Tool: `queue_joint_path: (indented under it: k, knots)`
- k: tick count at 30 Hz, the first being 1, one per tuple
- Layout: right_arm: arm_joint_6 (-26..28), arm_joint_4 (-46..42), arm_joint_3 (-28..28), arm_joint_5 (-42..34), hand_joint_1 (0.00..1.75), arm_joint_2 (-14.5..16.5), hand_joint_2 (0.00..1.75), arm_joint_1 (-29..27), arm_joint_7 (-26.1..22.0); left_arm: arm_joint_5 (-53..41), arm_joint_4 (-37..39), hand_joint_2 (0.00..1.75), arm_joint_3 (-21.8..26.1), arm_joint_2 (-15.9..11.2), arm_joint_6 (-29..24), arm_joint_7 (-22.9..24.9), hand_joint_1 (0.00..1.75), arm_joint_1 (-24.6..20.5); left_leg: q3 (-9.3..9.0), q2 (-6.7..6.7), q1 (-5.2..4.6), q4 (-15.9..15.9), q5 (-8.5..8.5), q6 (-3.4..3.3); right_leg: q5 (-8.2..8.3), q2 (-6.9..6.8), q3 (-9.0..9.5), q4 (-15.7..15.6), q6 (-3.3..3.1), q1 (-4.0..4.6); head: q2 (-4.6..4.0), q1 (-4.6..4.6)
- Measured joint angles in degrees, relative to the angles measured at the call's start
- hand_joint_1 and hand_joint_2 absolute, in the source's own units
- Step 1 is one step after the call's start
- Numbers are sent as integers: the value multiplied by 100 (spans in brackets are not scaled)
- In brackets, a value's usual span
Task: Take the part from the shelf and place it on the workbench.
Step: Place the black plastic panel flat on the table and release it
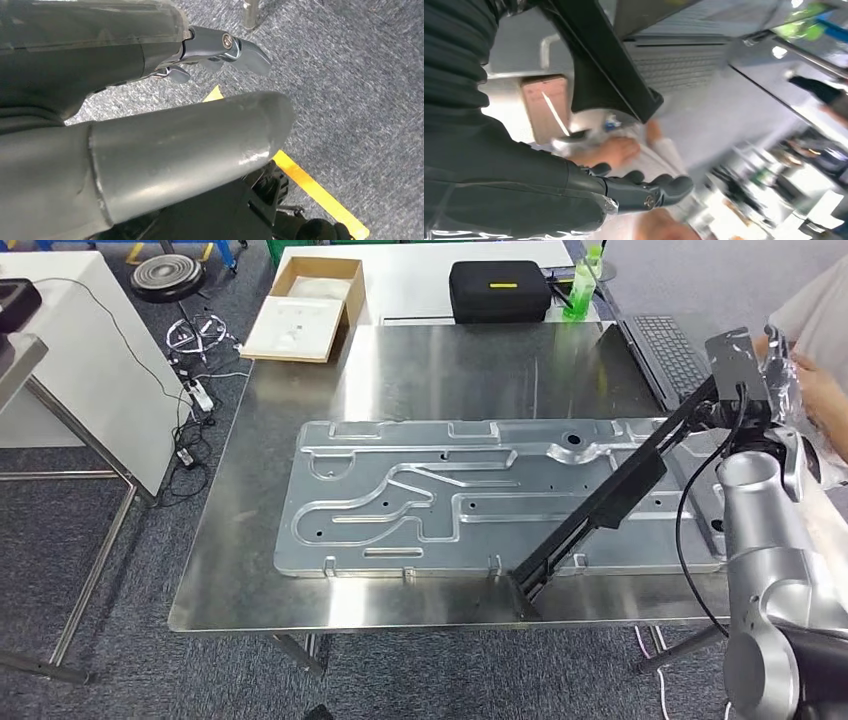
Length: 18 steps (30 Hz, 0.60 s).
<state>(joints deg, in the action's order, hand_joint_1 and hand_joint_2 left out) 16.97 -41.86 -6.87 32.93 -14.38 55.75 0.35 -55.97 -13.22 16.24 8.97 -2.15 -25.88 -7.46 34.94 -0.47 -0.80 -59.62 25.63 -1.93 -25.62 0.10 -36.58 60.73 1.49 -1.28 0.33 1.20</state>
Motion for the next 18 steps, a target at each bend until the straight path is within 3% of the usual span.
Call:
queue_joint_path:
  k: [3,5,7,8,9,10,12,14,18]
  knots:
    - [-180,325,-12,25,0,-35,175,363,298,8,0,0,0,-9,1,27,0,10,63,5,4,-115,96,75,26,4,-20,-13,-106,-28,0,-2]
    - [-233,484,-12,40,0,-42,175,582,394,11,0,0,0,-13,1,36,0,8,284,11,29,-621,391,135,33,1,-15,-26,-157,-35,0,-3]
    - [-260,611,-12,45,0,-43,175,719,447,13,0,0,0,-14,1,46,0,13,634,13,52,-1366,694,162,30,-3,-13,-26,-175,-21,0,-2]
    - [-270,671,-12,47,0,-43,175,761,482,13,1,0,1,-14,1,54,0,17,743,13,57,-1578,727,162,28,-4,-10,-26,-177,-12,0,-2]
    - [-280,728,-12,54,0,-44,131,799,529,13,1,0,1,-15,1,61,0,20,763,13,58,-1593,659,152,27,-4,-5,-26,-178,-3,0,-2]
    - [-299,785,-13,65,0,-44,87,844,585,14,1,0,2,-15,1,65,0,22,670,13,55,-1375,493,130,25,-3,3,-26,-177,4,0,-3]
    - [-375,904,-14,97,0,-50,0,977,720,16,0,0,7,-22,1,72,0,20,304,12,32,-598,114,58,18,2,19,-27,-169,18,0,-2]
    - [-498,1052,-20,116,0,-73,0,1131,859,20,1,0,16,-34,2,79,0,20,55,12,0,-70,-32,2,23,6,18,-36,-134,26,0,-1]
    - [-715,1310,-55,114,0,-123,0,1272,1011,23,2,0,45,-50,3,87,0,47,-34,18,25,126,-80,-65,-9,2,18,-27,-27,24,0,1]
